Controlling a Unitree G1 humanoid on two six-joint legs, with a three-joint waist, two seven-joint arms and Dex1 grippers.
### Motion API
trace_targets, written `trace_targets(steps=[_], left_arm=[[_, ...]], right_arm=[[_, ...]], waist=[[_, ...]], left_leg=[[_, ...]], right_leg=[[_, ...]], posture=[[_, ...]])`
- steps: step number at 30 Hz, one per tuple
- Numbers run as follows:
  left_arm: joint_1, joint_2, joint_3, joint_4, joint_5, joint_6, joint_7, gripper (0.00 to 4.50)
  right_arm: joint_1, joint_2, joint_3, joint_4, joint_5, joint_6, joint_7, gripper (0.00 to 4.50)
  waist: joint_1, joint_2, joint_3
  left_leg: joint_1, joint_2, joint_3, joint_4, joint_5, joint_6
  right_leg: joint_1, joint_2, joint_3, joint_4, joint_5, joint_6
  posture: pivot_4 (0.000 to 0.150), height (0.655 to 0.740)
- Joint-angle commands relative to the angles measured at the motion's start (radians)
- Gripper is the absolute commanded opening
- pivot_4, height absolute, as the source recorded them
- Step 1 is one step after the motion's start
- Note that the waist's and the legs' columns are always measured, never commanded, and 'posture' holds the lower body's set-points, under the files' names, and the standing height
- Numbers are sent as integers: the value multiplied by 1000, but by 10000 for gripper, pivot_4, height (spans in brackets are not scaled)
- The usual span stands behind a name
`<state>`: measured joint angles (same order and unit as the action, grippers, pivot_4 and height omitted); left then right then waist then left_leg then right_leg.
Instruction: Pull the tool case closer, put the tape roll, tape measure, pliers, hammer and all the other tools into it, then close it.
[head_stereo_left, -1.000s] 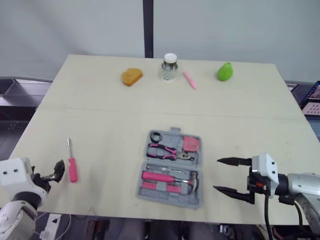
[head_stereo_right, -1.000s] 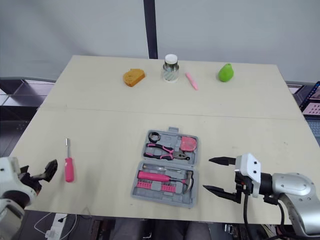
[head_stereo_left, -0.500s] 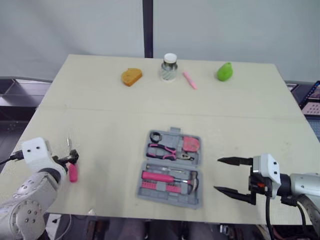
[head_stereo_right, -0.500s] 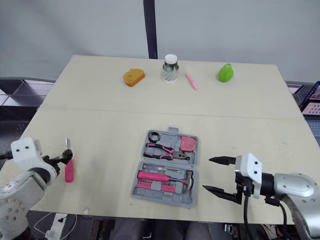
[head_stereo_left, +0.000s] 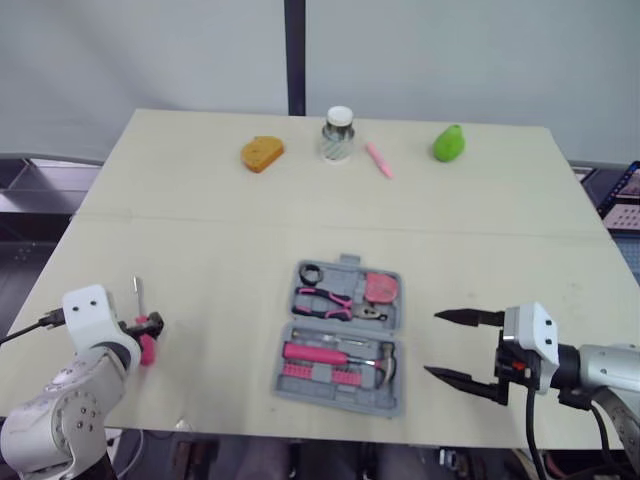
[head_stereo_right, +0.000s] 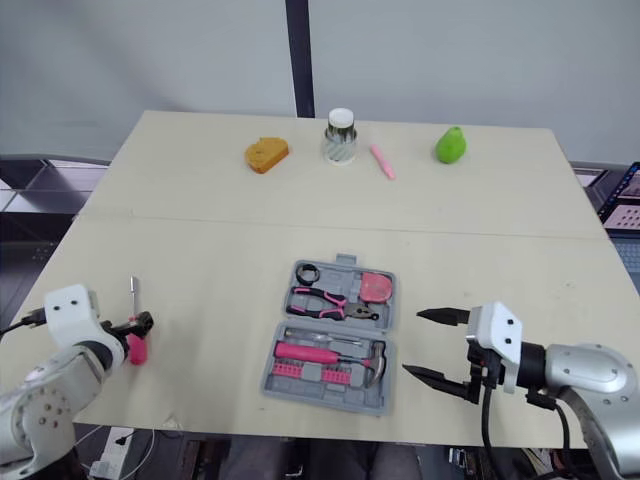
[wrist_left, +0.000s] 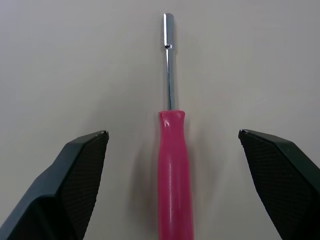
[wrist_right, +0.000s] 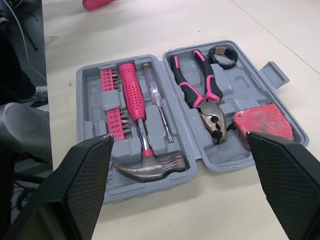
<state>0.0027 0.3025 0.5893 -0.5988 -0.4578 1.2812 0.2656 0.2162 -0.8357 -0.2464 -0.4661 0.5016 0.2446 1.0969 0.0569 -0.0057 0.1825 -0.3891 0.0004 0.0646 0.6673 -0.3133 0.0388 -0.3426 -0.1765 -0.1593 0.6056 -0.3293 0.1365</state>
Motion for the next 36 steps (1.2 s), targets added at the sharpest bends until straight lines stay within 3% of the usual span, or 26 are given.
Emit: trace_targets(steps=[1,8,36], left_arm=[[56,14,-24,15,52,-109,-58,45000],[82,6,-55,72,111,-221,-104,45000],[-17,3,-111,258,207,-331,-169,45000]], right_arm=[[-8,-5,-26,-27,15,4,-13,44620],[-4,-7,-33,-32,14,7,-21,44620],[122,-6,-118,-46,75,-39,36,44620]], waist=[[0,0,0],[7,0,0],[23,0,0]], left_leg=[[0,0,0,0,0,0],[0,0,0,0,0,0],[0,0,0,0,0,0]], right_leg=[[0,0,0,0,0,0],[0,-1,0,-3,0,0],[0,-1,-2,0,0,0]], posture=[[1500,6950],[1500,6950],[1500,6950]])
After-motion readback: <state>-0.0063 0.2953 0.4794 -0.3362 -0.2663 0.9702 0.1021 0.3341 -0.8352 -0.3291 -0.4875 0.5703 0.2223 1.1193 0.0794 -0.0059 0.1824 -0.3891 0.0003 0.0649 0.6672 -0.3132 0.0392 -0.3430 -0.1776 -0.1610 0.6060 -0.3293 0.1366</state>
